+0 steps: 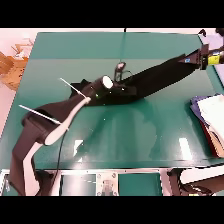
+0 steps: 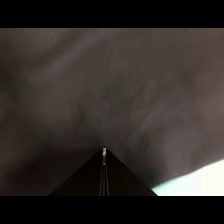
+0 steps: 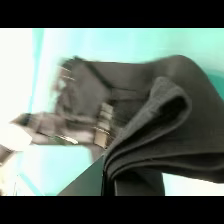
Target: Fold the shirts.
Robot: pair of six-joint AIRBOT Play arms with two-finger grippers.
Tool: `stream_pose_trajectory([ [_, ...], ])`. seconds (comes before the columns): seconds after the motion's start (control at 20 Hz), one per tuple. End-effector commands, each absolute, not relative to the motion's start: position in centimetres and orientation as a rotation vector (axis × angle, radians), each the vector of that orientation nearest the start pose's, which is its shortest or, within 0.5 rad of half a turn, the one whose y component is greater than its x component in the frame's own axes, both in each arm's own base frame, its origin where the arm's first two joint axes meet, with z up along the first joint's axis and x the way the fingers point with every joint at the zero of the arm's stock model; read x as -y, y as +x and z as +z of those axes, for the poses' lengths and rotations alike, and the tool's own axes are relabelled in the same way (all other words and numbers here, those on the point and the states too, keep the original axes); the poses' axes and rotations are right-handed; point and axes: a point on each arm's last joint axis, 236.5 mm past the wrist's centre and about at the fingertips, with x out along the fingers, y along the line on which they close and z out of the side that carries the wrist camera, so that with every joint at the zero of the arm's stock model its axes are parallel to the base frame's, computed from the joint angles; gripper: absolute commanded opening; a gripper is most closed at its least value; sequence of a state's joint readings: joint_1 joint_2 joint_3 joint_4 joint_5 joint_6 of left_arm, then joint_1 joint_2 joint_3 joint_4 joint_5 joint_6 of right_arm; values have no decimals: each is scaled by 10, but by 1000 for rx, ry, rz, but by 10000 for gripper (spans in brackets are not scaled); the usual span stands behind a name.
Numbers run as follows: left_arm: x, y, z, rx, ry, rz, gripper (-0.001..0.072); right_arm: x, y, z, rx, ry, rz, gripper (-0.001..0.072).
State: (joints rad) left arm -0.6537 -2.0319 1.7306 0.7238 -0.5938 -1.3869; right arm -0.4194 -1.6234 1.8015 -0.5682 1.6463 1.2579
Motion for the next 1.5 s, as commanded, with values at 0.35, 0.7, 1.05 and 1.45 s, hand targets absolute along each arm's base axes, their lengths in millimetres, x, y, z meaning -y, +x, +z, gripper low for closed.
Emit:
stream_pose_trajectory([
  [0.35, 441, 424, -28, -1240, -358, -954, 25, -45, 430, 198, -997, 632, 753, 15],
  [0.7, 168, 453, 21, -1501, 62, -404, 26, -153, 428, 199, -1058, 609, 878, 15],
  [1.05, 75, 466, 56, -1443, -39, -279, 26, -381, 438, 128, -987, 597, 926, 15],
  [1.45, 44, 465, 55, -1453, -45, -265, 26, -448, 459, 12, -965, 542, 785, 554],
])
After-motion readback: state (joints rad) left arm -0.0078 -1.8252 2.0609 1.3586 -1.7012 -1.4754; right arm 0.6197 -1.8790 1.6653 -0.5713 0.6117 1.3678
